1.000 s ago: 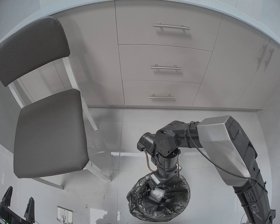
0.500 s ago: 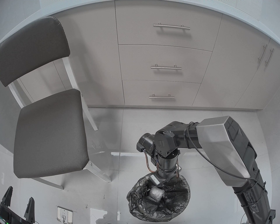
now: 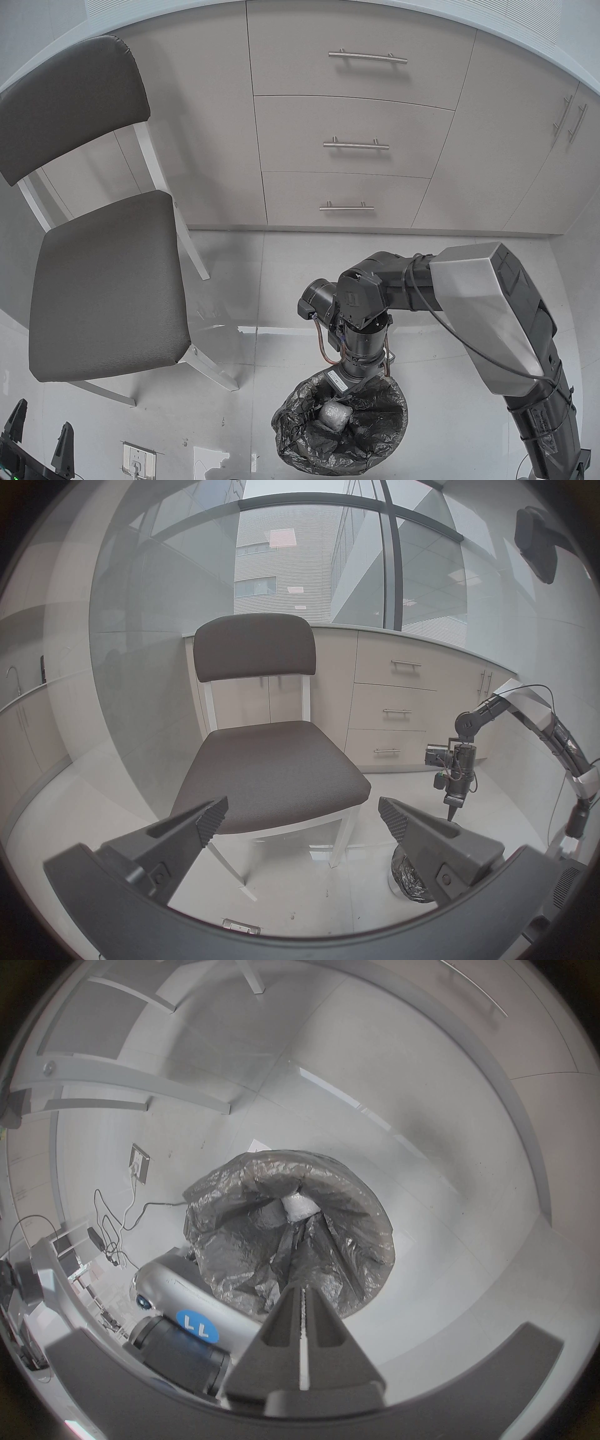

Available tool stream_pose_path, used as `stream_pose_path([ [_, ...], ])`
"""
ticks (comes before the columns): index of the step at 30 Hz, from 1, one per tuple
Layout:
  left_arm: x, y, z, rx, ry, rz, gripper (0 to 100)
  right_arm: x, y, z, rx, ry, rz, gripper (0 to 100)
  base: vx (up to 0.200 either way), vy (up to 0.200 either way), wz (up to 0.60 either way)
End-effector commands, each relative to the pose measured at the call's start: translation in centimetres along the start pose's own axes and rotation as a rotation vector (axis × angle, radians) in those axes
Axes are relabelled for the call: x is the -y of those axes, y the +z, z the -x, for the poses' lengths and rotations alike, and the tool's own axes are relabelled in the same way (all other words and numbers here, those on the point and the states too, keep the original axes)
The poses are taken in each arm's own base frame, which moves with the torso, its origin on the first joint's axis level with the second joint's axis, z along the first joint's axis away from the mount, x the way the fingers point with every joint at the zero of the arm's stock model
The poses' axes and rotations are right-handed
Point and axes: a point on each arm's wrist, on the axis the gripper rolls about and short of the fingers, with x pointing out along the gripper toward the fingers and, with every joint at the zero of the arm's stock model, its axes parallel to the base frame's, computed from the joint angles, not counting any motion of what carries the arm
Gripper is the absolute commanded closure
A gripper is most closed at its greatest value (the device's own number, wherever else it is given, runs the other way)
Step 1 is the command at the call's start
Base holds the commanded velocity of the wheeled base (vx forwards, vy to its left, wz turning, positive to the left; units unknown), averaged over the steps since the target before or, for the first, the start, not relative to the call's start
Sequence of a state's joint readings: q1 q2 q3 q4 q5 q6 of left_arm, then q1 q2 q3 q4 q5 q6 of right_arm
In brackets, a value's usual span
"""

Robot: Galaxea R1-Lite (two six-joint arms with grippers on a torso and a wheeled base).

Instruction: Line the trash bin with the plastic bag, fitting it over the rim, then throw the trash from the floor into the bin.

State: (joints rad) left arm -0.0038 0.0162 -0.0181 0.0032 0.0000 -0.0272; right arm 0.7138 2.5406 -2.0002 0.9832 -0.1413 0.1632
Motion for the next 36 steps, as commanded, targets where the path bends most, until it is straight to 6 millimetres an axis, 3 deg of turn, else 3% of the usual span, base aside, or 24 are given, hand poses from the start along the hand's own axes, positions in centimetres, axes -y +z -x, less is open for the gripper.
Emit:
stream_pose_path([
  [1, 0.0, -0.4, 0.0, -0.002, -0.001, 0.0, 0, 0.6, -0.3, 1.3, 0.001, 0.005, 0.014, 100, 0.0, 0.0, 0.0],
  [11, 0.0, -0.4, 0.0, -0.002, -0.002, 0.0, 0, 2.1, -0.4, 3.1, 0.037, 0.011, 0.002, 100, 0.0, 0.0, 0.0],
  [21, 0.0, -0.4, 0.0, -0.003, -0.002, 0.0, 0, 5.1, -1.4, 8.2, 0.126, 0.007, -0.071, 100, 0.0, 0.0, 0.0],
  [25, 0.0, -0.4, 0.0, -0.002, -0.002, 0.0, 0, 7.0, -3.0, 11.4, 0.134, -0.007, -0.126, 100, 0.0, 0.0, 0.0],
  [31, 0.0, -0.4, 0.0, -0.003, -0.002, 0.0, 0, 9.9, -5.7, 16.0, 0.19, -0.018, -0.223, 100, -0.2, 0.0, 0.0],
  [36, 0.0, -0.4, 0.0, -0.002, -0.001, 0.0, 0, 12.0, -9.9, 21.5, 0.282, -0.019, -0.294, 100, -0.2, 0.0, 0.0],
])
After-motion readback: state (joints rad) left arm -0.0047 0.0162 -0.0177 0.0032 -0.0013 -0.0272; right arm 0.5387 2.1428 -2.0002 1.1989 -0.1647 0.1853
